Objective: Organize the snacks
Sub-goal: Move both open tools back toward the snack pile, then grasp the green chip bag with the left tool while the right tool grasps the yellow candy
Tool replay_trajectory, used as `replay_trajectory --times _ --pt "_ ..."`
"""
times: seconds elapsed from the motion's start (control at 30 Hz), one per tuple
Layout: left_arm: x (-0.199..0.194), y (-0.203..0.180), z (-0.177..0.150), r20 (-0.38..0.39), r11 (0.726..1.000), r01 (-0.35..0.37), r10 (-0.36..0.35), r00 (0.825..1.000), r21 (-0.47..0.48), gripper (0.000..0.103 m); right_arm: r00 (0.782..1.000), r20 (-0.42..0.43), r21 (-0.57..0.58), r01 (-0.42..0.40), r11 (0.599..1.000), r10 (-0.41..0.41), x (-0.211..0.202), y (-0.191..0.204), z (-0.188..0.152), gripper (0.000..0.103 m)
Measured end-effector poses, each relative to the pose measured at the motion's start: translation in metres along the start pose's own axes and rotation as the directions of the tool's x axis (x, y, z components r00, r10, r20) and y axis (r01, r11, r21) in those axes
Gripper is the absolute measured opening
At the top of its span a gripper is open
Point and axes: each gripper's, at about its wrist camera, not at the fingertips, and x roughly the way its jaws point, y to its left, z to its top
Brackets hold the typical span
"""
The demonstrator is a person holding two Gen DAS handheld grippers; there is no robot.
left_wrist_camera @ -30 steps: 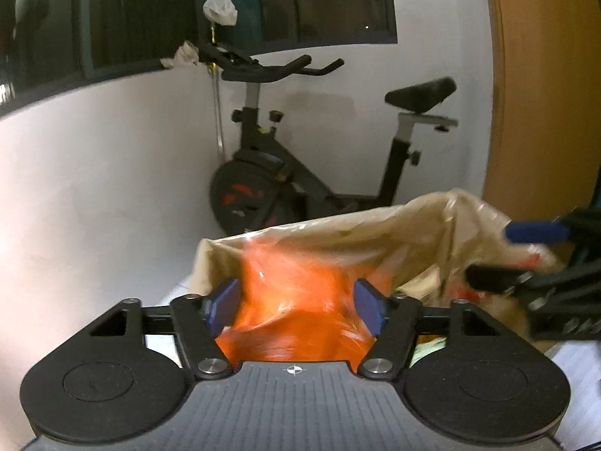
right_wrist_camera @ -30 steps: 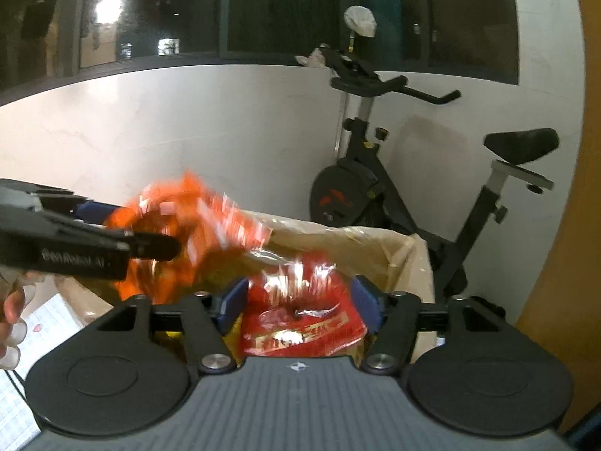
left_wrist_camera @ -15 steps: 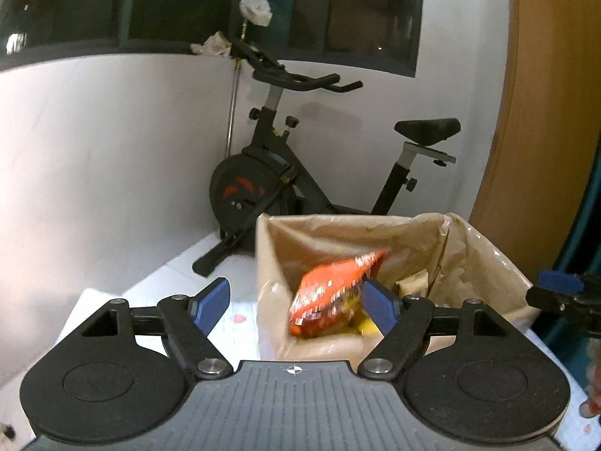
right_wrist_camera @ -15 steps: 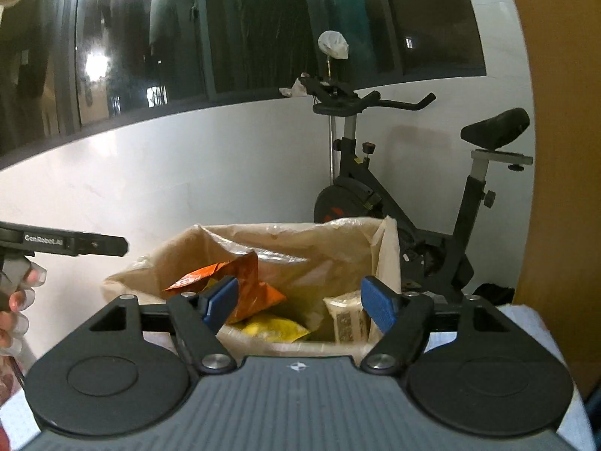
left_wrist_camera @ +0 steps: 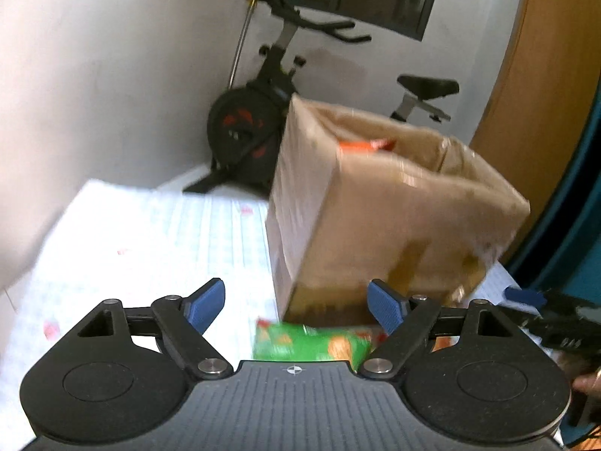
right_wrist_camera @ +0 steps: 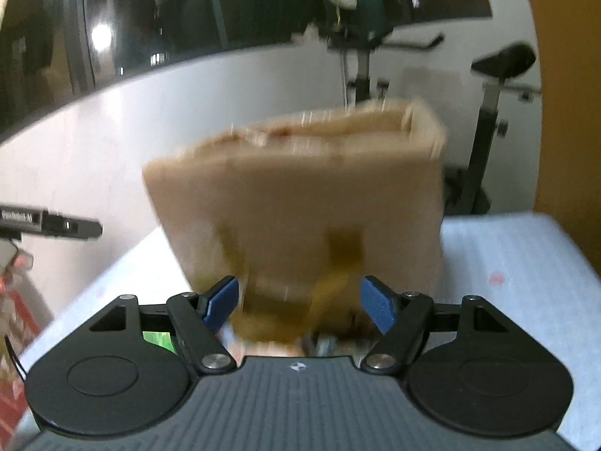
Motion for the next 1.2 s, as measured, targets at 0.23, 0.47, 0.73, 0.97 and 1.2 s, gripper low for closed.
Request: replay_trajectory --times 0.23,0.47,0.73,0.97,1.2 --pt "0.013 -0.005 -0.039 -0.064 1.0 0.009 -0.008 0.998 0.009 0.085 0.974 -0.22 -0.016 -0.062 0.998 0.057 0.026 0.016 -0.054 0.075" --pt "0.018 -0.001 -0.054 -0.097 1.0 0.0 0.0 0.995 0.004 0.085 0.924 -0.37 -0.124 -0.153 0.98 0.097 0.048 0.048 -0.077 0.075" --pt "0.028 -0.003 -0.056 -0.123 1.0 -0.005 0.008 0.992 0.021 0.085 0.911 -0.403 -0.162 -0.164 0.973 0.086 0.054 0.048 -0.085 0.038" --pt "0.048 0.007 -0.037 -0.099 1.0 0.007 -0.007 0.995 -0.001 0.085 0.914 -0.404 -0.14 -0.1 0.985 0.035 0.04 0.025 -0.083 0.035" --pt "0.085 0.008 -0.04 -0.201 0.998 0.024 -0.013 0.98 0.052 0.089 0.92 -0.391 -0.11 -0.013 0.994 -0.031 0.027 0.001 -0.085 0.035"
